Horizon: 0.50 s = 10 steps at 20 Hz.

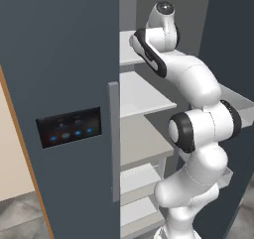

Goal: Retrieve the sausage and cheese from the fridge and place them on the cutting board on the counter.

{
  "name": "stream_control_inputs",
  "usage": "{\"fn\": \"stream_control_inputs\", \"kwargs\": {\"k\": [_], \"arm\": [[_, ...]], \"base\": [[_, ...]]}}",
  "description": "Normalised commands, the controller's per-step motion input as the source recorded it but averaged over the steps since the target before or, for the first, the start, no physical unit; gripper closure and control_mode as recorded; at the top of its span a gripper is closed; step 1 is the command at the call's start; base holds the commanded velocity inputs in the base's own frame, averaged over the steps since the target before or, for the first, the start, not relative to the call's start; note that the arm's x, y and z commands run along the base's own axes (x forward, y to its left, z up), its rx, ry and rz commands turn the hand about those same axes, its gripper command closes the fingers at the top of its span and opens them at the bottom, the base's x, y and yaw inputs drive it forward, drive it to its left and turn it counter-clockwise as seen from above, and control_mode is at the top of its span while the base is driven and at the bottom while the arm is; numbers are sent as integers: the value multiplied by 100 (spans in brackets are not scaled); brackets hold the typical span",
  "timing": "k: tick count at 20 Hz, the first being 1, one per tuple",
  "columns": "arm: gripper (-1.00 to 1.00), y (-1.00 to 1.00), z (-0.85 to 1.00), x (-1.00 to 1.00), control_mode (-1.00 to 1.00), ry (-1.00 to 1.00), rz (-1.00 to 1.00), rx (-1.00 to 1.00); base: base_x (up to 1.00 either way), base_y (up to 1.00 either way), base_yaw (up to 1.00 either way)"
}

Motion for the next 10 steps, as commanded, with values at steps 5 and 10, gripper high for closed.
{"fn": "stream_control_inputs", "kwargs": {"k": [5,10], "arm": [[-100,1,-16,38,-100,2,0,0],[-100,0,0,43,-100,1,0,0]], "base": [[0,0,0],[0,0,0]]}}
